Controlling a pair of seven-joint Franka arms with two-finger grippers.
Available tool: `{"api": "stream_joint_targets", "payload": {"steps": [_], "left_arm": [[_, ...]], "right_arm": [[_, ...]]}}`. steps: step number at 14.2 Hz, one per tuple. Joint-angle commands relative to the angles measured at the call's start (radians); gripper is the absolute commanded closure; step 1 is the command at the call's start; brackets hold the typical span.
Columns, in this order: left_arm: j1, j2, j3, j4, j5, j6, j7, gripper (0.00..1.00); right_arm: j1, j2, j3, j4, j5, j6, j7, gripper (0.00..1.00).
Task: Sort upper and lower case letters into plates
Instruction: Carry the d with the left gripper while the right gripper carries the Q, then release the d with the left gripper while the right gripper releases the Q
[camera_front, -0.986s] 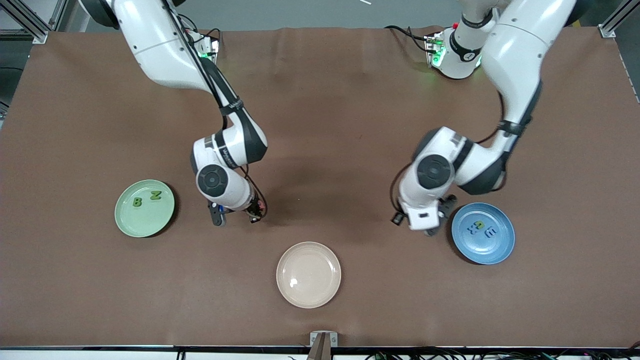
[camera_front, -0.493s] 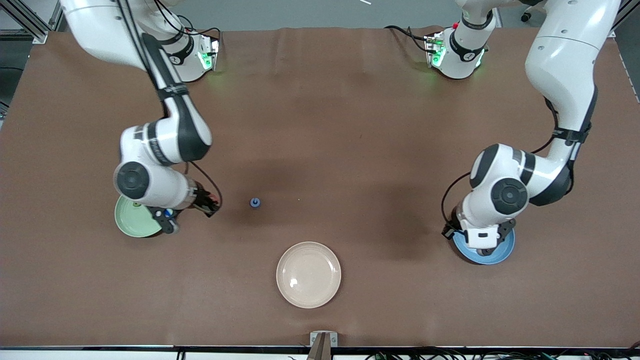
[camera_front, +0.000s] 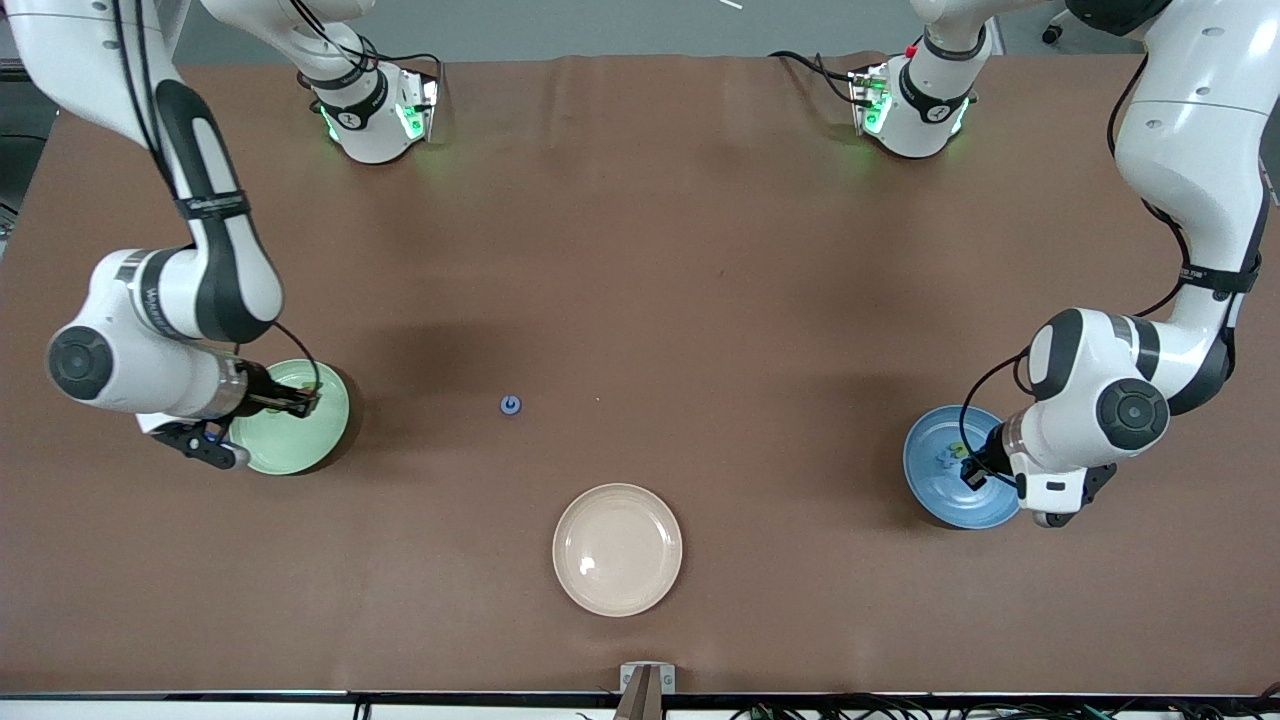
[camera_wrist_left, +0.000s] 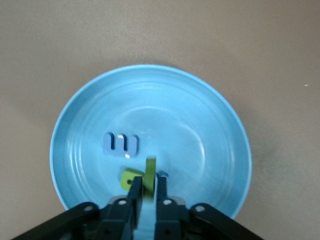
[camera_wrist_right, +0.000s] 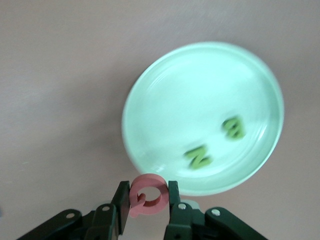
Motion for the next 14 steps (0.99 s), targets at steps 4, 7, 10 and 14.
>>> {"api": "stream_joint_targets", "payload": {"steps": [4,7,10,14], "left_arm": [[0.003,-0.037,-0.018,-0.003,0.016,-0.005,0.01,0.0],[0.009,-0.086,-0.056,0.014,-0.013,-0.097,0.013,0.0],[0.006,-0.154,-0.09,0.055,-0.01,-0.207,0.017,0.0],[0.001,-0.215,-0.107,0.202,-0.01,-0.423,0.132,0.0]], "right_arm": [[-0.046,0.035,0.021,-0.102,-0.013,0.237,-0.13,0.86],[-0.042,0.081,0.023,-0.102,-0.013,0.298,-0.129,0.86],[-0.035,0.122,0.024,-0.102,-0.011,0.361,-0.129,0.85],[-0.026,0.13,0.026,-0.102,-0.01,0.364,-0.126,0.82]]}}
